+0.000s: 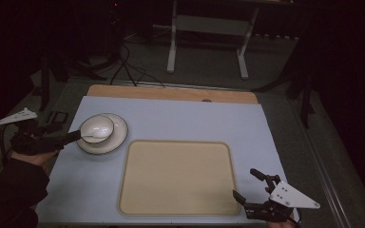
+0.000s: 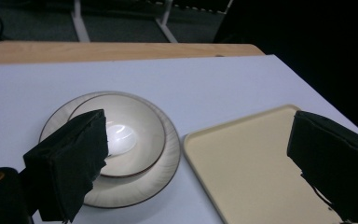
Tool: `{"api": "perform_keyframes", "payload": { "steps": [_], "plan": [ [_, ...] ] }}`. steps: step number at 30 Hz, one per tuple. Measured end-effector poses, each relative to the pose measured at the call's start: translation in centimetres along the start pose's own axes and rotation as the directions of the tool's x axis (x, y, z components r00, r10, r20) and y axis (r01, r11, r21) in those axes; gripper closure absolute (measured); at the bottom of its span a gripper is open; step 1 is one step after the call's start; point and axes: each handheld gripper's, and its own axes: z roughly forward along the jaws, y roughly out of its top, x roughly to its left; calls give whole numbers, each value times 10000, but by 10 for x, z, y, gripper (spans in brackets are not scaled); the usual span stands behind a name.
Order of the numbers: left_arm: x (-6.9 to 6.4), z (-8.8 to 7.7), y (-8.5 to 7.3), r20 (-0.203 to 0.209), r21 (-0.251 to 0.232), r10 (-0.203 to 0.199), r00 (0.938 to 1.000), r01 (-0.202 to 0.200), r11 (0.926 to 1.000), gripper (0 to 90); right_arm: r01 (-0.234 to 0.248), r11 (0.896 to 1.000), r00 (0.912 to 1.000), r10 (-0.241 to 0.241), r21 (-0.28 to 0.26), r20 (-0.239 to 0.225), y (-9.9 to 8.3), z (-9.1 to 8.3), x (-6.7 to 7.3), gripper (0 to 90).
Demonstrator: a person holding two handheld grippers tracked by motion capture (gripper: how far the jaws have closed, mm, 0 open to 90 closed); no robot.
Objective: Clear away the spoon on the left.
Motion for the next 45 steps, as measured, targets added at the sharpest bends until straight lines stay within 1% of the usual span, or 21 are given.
{"api": "perform_keyframes", "payload": {
  "steps": [2,6,10,12,15,18,19,23,24,25,26,27,28,32,33,35,36,37,38,41,45],
  "plan": [
    [4,2,-1,38,76,-151,9999,151,9999,55,10,10000,10000,-10,17,-6,0,0,0,135],
    [22,7,-7,37,99,-952,9955,951,9954,56,14,10000,10000,-14,37,-32,0,1,0,136],
    [34,12,-12,-41,166,-1416,9899,1417,9898,55,38,9999,10000,-37,93,-83,0,2,1,136],
    [34,12,-12,-41,166,-1416,9899,1417,9898,56,40,9999,10000,-39,106,-85,0,2,1,136],
    [47,20,-17,-448,506,-2045,9778,2067,9771,56,65,9999,9999,-63,145,-111,0,2,1,136],
    [50,22,-18,-571,569,-2215,9735,2247,9728,57,66,9999,9999,-64,156,-114,0,2,1,136],
    [57,28,-23,-733,759,-2681,9606,2735,9589,57,56,9998,9999,-54,177,-117,0,2,1,136],
    [67,35,-29,-772,890,-3276,9417,3337,9385,69,77,9998,9999,-75,203,-118,0,2,2,137],
    [67,35,-29,-772,890,-3276,9417,3337,9385,69,77,9998,9999,-75,203,-118,0,2,2,137],
    [73,38,-32,-657,956,-3679,9275,3729,9229,69,76,9997,9999,-74,219,-120,0,3,2,137],
    [75,40,-33,-635,1046,-3843,9210,3891,9152,69,80,9997,9999,-77,222,-123,0,3,2,137],
    [75,40,-33,-635,1046,-3843,9210,3891,9152,69,80,9997,9999,-77,222,-123,0,3,2,137],
    [78,42,-34,-638,1199,-4049,9122,4098,9043,69,94,9997,9999,-91,224,-128,0,3,2,137],
    [86,48,-40,-905,1548,-4431,8919,4521,8784,69,84,9997,9999,-81,239,-135,-1,3,2,137],
    [88,50,-41,-877,1557,-4568,8852,4651,8715,71,81,9997,9999,-78,243,-135,-1,3,2,137],
    [93,52,-45,-700,1455,-4964,8653,5012,8530,115,82,9996,9999,-79,252,-132,-1,3,2,137],
    [93,52,-45,-700,1455,-4964,8653,5012,8530,117,82,9996,9999,-79,252,-132,-1,3,2,137],
    [95,52,-46,-562,1449,-5119,8572,5143,8453,148,95,9996,9999,-91,262,-136,-1,3,2,137],
    [97,53,-47,-654,1419,-5154,8545,5192,8428,179,106,9996,9999,-102,268,-129,-1,3,2,137],
    [99,55,-47,-698,1491,-5229,8495,5272,8366,252,105,9995,9999,-101,286,-137,-1,4,2,138],
    [105,59,-49,-685,1571,-5538,8298,5572,8154,351,106,9995,9999,-102,299,-131,-1,4,2,138]
  ]
}}
